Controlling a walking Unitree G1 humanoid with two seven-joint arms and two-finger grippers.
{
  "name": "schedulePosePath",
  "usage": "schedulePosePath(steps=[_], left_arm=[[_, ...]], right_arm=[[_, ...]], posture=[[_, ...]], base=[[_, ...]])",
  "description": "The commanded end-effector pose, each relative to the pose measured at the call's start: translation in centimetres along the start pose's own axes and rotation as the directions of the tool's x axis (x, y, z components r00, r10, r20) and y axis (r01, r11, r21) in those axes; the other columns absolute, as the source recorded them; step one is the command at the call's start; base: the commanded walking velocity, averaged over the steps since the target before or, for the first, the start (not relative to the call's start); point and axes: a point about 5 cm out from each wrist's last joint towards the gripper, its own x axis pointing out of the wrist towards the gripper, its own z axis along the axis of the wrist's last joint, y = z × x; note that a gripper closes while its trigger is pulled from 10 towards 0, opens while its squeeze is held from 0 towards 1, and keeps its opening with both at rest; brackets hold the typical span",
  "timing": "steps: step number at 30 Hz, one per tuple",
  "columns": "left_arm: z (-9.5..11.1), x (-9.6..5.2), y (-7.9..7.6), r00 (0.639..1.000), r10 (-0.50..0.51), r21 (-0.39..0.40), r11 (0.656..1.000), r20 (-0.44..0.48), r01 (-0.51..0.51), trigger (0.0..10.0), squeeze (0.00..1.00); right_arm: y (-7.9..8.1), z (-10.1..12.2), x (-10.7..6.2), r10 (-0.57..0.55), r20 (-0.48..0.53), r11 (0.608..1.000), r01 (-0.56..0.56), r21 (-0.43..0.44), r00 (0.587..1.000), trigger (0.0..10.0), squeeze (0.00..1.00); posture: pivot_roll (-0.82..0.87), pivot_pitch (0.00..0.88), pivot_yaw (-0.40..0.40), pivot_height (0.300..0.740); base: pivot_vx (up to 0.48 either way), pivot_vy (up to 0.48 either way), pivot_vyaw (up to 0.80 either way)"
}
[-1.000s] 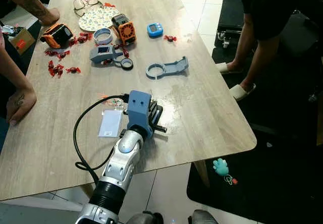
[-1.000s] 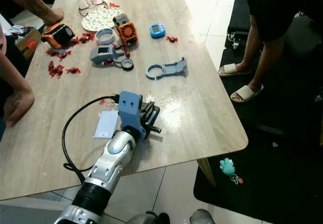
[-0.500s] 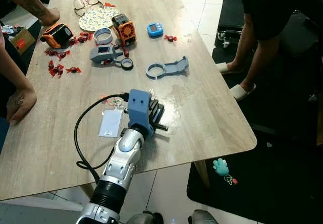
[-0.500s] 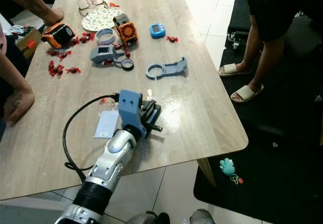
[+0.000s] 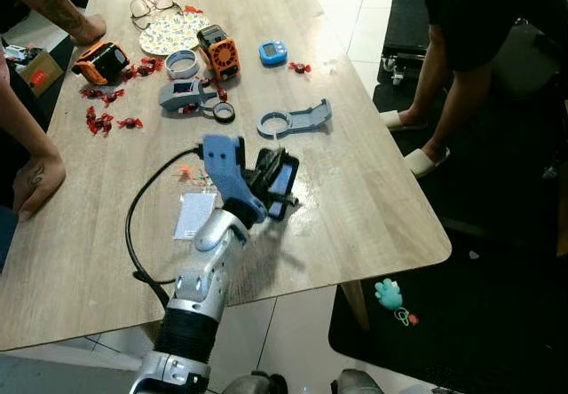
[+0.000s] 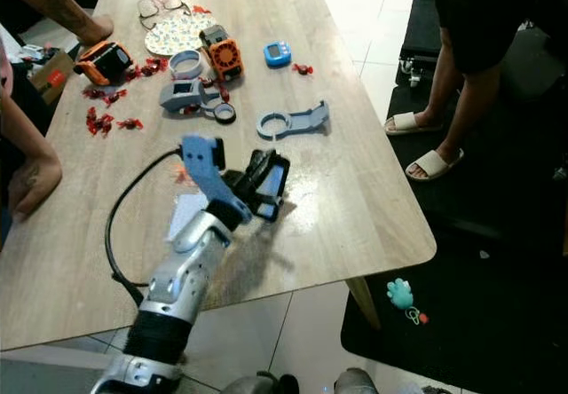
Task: Hang keys on a hook
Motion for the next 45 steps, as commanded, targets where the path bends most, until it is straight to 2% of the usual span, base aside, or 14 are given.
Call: schedulePosePath(steps=[1,2,5,8,11,23,27,29,34,38,45], left_arm=[[1.0,-0.1,0.2,0.999,-0.021,-0.059,0.998,0.038,0.023,10.0,0.00],[1.5,-0.2,0.2,0.997,-0.043,-0.090,0.995,0.060,0.048,10.0,0.00],[1.8,-0.2,0.2,0.996,-0.059,-0.109,0.992,0.072,0.067,10.0,0.00],[2.7,-0.5,0.3,0.986,-0.127,-0.174,0.974,0.109,0.145,10.0,0.00],[3.0,-0.7,0.2,0.980,-0.162,-0.194,0.964,0.118,0.182,10.0,0.00],[2.9,-0.5,0.1,0.980,-0.162,-0.252,0.950,0.115,0.187,10.0,0.00],[3.5,-0.3,0.6,0.979,-0.130,-0.349,0.920,0.156,0.177,10.0,0.00],[3.6,-0.4,0.7,0.978,-0.132,-0.363,0.914,0.160,0.182,10.0,0.00],[3.6,-0.9,0.8,0.971,-0.188,-0.395,0.888,0.150,0.233,10.0,0.00],[3.5,-1.2,0.7,0.968,-0.212,-0.402,0.881,0.134,0.249,10.0,0.00],[3.2,-1.4,-0.5,0.954,-0.277,-0.443,0.846,0.113,0.298,10.0,0.00]], right_arm=[[0.9,-0.7,0.0,0.027,-0.020,1.000,-0.027,0.015,0.999,10.0,0.00],[0.9,-0.6,0.0,0.028,-0.017,0.999,-0.027,0.017,0.999,10.0,0.00],[0.9,-0.5,0.0,0.028,-0.016,0.999,-0.028,0.018,0.999,10.0,0.00],[0.9,-0.1,0.0,0.028,-0.009,0.999,-0.027,0.021,1.000,10.0,0.00],[0.8,0.1,0.1,0.027,-0.005,0.999,-0.027,0.022,1.000,10.0,0.00],[0.6,0.6,0.1,0.025,0.006,0.999,-0.025,0.019,1.000,10.0,0.00],[0.7,0.8,0.1,0.028,0.010,0.999,-0.028,0.019,1.000,10.0,0.00],[0.7,0.8,0.1,0.030,0.012,0.999,-0.030,0.018,0.999,10.0,0.00],[0.7,1.0,0.1,0.042,0.019,0.999,-0.043,0.021,0.999,10.0,0.00],[0.7,1.0,0.1,0.042,0.019,0.999,-0.042,0.020,0.999,10.0,0.00],[0.8,1.3,0.1,0.045,0.024,0.999,-0.045,0.021,0.999,10.0,0.00]], posture=[[-0.17,0.171,0.130,0.740],[-0.17,0.171,0.130,0.740],[-0.17,0.161,0.129,0.740],[-0.17,0.143,0.127,0.740],[-0.17,0.140,0.125,0.740],[-0.17,0.117,0.117,0.740],[-0.17,0.107,0.117,0.740],[-0.17,0.107,0.117,0.740],[-0.17,0.107,0.117,0.740],[-0.17,0.107,0.117,0.740],[-0.17,0.104,0.116,0.740]], base=[[0.000,0.000,0.00],[0.000,0.000,0.00],[0.000,0.000,0.00],[0.000,0.000,0.00],[0.000,0.000,0.00],[0.000,0.000,0.00],[0.000,0.000,0.00],[0.000,0.000,0.00],[0.000,0.000,0.00],[0.000,0.000,0.00],[0.000,0.000,0.00]])
